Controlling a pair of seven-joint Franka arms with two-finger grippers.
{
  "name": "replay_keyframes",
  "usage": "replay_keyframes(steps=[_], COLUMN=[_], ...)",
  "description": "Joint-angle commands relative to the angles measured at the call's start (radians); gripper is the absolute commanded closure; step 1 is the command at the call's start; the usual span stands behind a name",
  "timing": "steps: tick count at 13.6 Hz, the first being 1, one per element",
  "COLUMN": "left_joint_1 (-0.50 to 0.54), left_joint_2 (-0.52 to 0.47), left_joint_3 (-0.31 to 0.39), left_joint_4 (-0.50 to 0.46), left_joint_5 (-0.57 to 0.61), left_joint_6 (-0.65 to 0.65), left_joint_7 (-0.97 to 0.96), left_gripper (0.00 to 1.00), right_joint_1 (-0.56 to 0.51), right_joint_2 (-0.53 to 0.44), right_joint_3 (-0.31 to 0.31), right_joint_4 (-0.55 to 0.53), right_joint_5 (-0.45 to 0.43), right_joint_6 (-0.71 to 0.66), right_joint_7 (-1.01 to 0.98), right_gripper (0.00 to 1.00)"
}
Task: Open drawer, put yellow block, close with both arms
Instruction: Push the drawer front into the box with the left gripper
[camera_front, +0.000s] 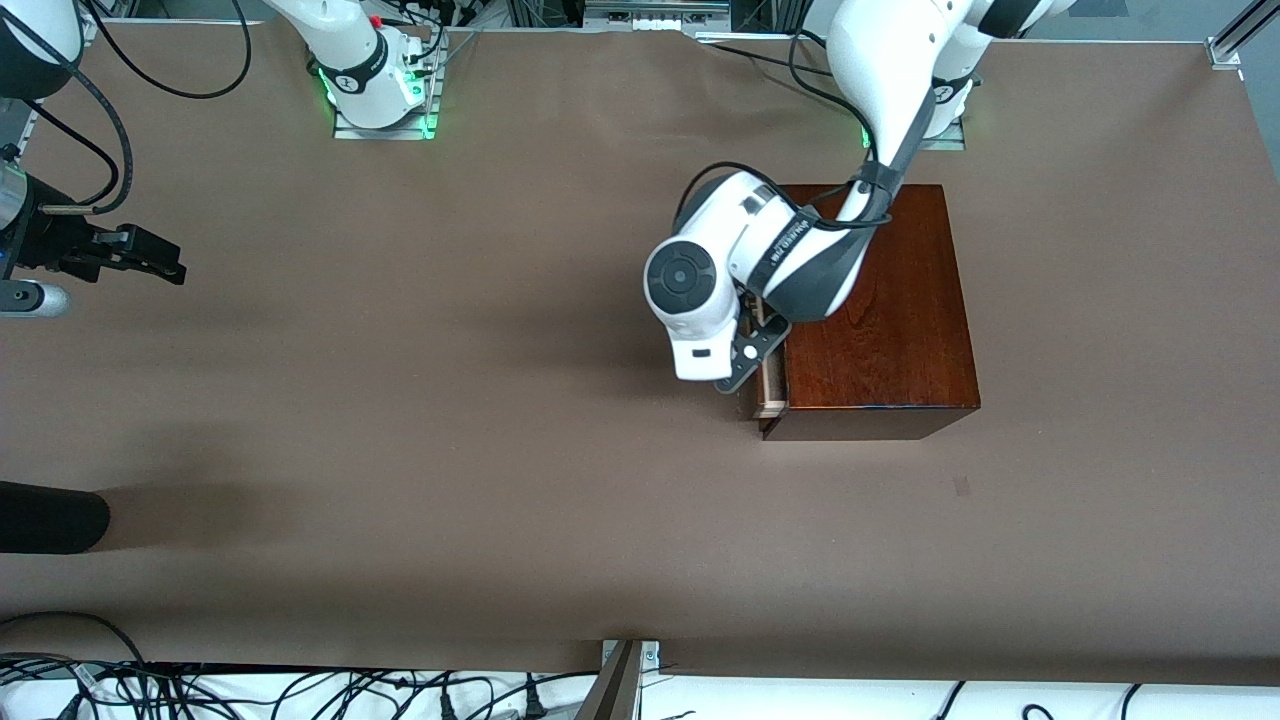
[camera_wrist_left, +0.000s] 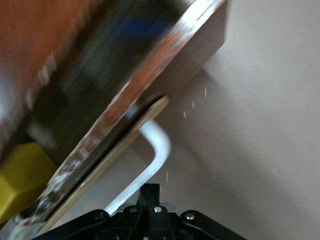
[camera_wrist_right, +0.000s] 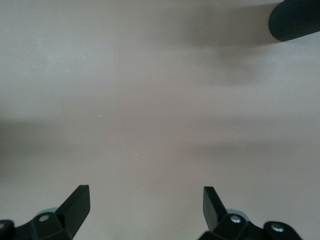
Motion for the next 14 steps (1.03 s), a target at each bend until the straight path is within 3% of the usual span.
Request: replay_keyframes(steps=[1,6,9,10,11,12,14], left_joint_1=[0.057,0.063,0.048,0.048,0.049,0.054,0.063], left_joint_2=[-0.037,-0.049,-0.074,-0.086,-0.095,-0.106,-0.147], left_joint_3=[0.025,0.016,0.003,-0.010,-0.018,-0.018,-0.018], left_joint_4=[-0.036,-0.016,0.003,0.025,0.028,0.030,0.030], left_joint_5=[0.074,0.045,-0.043,-0.075,-0.116,-0.147,-0.173], left_joint_6=[-0.006,-0.014,-0.057,-0.063,-0.073,-0.077,-0.078], left_joint_7=[0.103,0.118,0.117,0.117,0.115,0.117,0.120], left_gripper=[1.00,1.00,0.96,0.87,0.69,0.49,0.00], right_joint_1=[-0.005,-0.005,-0.005,-0.005,-0.005,-0.003,-0.003], right_joint_2=[-0.014,-0.011,-0.011,-0.011,-0.010,-0.010,-0.008], right_joint_3=[0.007,0.007,0.007,0.007,0.007,0.007,0.008], right_joint_4=[-0.001,-0.001,-0.001,-0.001,-0.001,-0.001,-0.001], right_joint_5=[0.009,0.009,0.009,0.009,0.009,0.009,0.009], right_joint_6=[-0.009,-0.009,-0.009,-0.009,-0.009,-0.009,-0.007], right_joint_7=[0.004,0.004,0.004,0.003,0.004,0.006,0.004], right_gripper=[0.00,0.00,0.00,0.00,0.00,0.00,0.00])
